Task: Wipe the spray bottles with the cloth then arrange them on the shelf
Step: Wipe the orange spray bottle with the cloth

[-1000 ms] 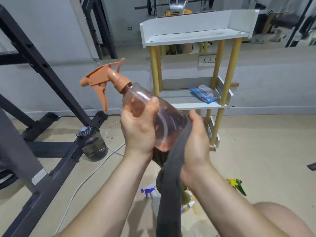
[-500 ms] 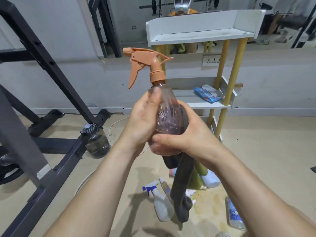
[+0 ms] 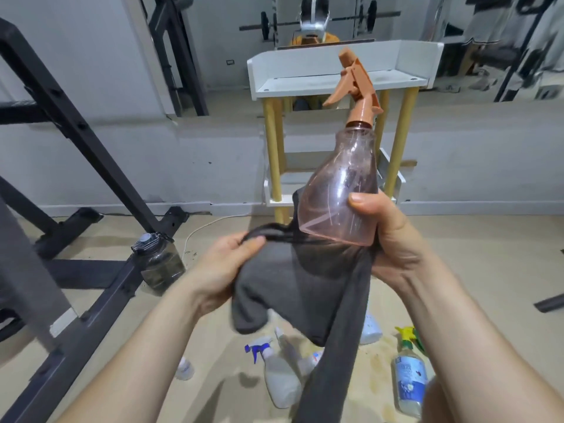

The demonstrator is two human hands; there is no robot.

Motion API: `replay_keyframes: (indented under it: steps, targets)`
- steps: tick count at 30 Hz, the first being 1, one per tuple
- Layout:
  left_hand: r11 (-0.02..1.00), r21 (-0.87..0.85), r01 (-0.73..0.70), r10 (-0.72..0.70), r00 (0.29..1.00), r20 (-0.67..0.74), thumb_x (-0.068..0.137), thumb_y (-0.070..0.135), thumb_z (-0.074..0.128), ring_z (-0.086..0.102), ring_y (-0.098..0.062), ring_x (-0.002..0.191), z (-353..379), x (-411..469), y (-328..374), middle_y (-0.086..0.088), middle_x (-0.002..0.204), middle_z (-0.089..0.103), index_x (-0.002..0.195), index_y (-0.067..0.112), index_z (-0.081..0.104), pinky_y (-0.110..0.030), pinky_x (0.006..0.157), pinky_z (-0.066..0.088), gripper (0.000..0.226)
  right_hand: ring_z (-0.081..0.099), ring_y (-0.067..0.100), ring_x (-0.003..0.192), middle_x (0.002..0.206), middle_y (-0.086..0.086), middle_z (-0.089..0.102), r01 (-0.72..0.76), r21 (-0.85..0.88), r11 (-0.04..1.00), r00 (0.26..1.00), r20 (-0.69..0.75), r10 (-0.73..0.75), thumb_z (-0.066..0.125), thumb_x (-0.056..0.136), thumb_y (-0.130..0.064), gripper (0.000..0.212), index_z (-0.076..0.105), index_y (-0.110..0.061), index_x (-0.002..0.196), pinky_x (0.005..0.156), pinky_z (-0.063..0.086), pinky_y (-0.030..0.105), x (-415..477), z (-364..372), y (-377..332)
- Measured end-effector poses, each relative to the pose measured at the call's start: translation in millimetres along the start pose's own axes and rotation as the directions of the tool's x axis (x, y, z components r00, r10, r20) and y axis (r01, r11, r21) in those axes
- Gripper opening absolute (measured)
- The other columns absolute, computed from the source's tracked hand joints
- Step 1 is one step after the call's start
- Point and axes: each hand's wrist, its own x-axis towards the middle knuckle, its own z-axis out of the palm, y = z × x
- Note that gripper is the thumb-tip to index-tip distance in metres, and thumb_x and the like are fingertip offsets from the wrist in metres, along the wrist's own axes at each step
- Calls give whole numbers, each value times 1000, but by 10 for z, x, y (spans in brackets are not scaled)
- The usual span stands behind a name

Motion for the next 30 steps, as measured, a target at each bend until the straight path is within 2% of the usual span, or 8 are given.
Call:
replay_keyframes:
  steps: [4, 7, 9, 14, 18, 22, 27, 30]
  targets:
    - [981, -187, -44, 6, 981, -196, 95, 20, 58, 71, -23, 78, 95, -42, 307, -17, 91, 74, 93, -1, 71, -29, 69, 60, 26, 70, 17, 90, 98, -1, 74, 12, -335, 942, 998, -52, -31, 82, 52, -9, 66, 61, -22, 113, 75, 57, 28, -23, 43, 57]
    - [891, -453, 35, -48, 999, -17, 77, 10, 57, 66, -29, 92, 195, -99, 424, -20, 108, 64, 110, -4, 63, -36, 80, 60, 36, 70, 10, 98, 102, -13, 73, 25, -530, 848, 985, -131, -111, 88, 56, 2, 81, 54, -35, 120, 82, 56, 27, 6, 132, 219]
    - [882, -470, -18, 63, 995, 82, 72, -6, 50, 66, -30, 100, 186, -100, 426, -20, 116, 64, 119, -8, 58, -35, 82, 60, 47, 69, 17, 101, 110, -4, 72, 39, -547, 836, 962, -207, -180, 88, 57, -4, 82, 52, -33, 125, 77, 56, 33, 46, 156, 295]
    - [938, -298, -176, 239, 952, 192, 72, -18, 46, 65, -25, 115, 225, -147, 365, -17, 129, 64, 138, -2, 47, -30, 89, 55, 67, 70, 25, 87, 107, 13, 72, 68, -283, 957, 931, -326, -163, 76, 63, 2, 68, 52, -16, 125, 66, 58, 32, 64, 194, 358]
    - [949, -217, -227, 281, 924, 259, 64, -22, 45, 61, -27, 120, 137, -221, 491, -18, 135, 59, 140, -2, 44, -34, 102, 48, 79, 67, 16, 70, 91, 5, 71, 85, -189, 978, 940, -311, -142, 70, 74, 11, 59, 52, -16, 123, 57, 53, 25, 77, 296, 371]
    - [913, 99, -396, 394, 918, 46, 66, -17, 72, 72, -16, 97, 212, -218, 505, -5, 108, 75, 123, 14, 61, -24, 80, 56, 65, 71, 24, 85, 102, 9, 73, 59, -169, 984, 956, -275, -105, 73, 63, -3, 64, 53, -17, 122, 72, 58, 36, 57, 335, 417]
    - [626, 558, -545, 727, 667, -164, 79, 31, 77, 64, -3, 83, 285, -26, 327, 10, 91, 66, 98, 39, 73, -16, 77, 47, 21, 69, 25, 92, 105, 16, 70, 21, -109, 994, 970, -238, -47, 71, 75, -1, 57, 52, -16, 127, 82, 58, 37, 34, 459, 588]
    - [737, 499, -456, 617, 755, -222, 92, 41, 52, 61, 1, 94, 353, 56, 271, 2, 102, 64, 98, 42, 68, -17, 89, 46, 17, 68, 8, 81, 93, -1, 71, 54, -270, 961, 963, -240, -121, 66, 86, 0, 48, 51, -21, 127, 68, 53, 19, 12, 536, 694]
